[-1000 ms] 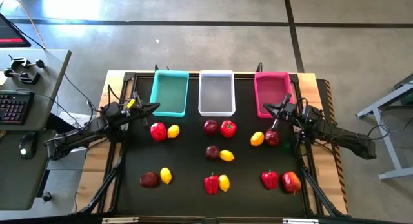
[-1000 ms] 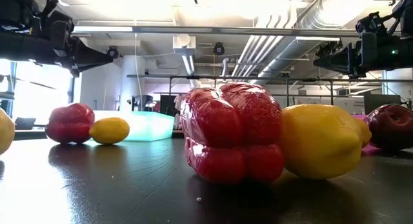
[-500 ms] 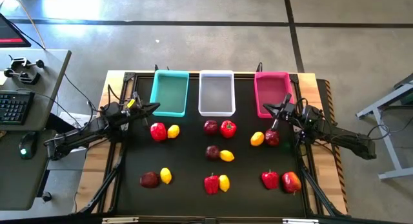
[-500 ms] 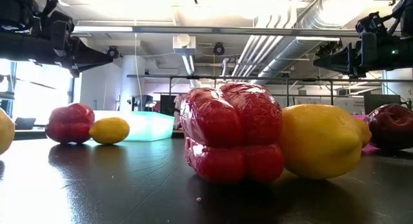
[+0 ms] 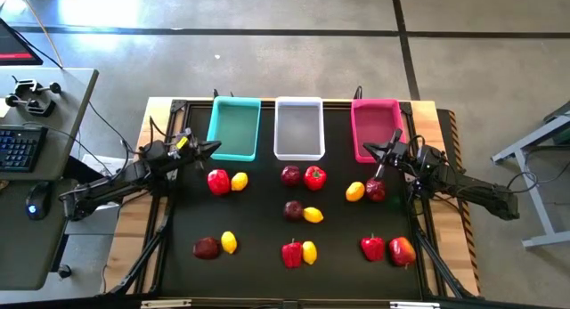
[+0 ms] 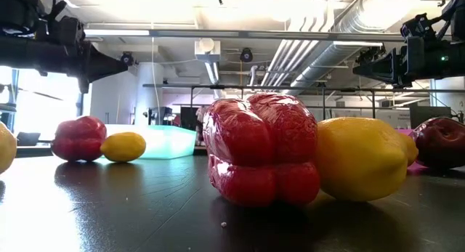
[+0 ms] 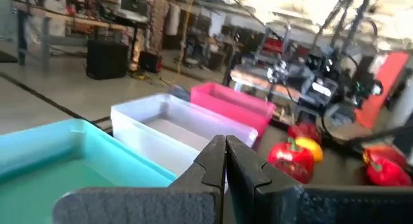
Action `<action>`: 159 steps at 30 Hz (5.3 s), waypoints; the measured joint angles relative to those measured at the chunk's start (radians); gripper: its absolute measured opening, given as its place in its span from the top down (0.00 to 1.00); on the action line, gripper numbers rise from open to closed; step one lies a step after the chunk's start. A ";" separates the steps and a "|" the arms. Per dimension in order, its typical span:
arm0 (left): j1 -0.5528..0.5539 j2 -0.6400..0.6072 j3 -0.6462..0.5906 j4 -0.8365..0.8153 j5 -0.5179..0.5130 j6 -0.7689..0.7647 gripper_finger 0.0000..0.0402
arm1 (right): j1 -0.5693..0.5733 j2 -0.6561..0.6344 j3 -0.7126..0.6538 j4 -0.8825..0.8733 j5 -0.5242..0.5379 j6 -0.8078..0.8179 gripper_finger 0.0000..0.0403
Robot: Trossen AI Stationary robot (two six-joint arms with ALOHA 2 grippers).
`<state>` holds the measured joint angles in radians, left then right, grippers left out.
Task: Sort produce into baskets
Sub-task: Put the apple into the white bin
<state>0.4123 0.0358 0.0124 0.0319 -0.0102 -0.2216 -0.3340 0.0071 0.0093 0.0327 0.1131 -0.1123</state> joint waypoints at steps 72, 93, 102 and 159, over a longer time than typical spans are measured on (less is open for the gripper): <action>-0.245 1.635 0.880 0.151 0.153 0.134 0.50 | 0.000 0.000 0.000 0.000 0.000 0.000 1.00; -0.224 1.661 0.880 0.101 0.157 0.153 0.62 | 0.000 0.000 0.000 0.000 0.000 0.000 1.00; -0.224 1.661 0.880 0.100 0.157 0.192 0.73 | 0.000 0.000 0.000 0.000 0.000 0.000 1.00; -0.334 1.428 0.879 -0.264 0.208 -0.085 0.68 | 0.000 0.000 0.000 0.000 0.000 0.000 1.00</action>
<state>0.0784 1.4635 0.8917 -0.2321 0.1978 -0.3067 -0.3343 0.0074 0.0093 0.0330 0.1127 -0.1123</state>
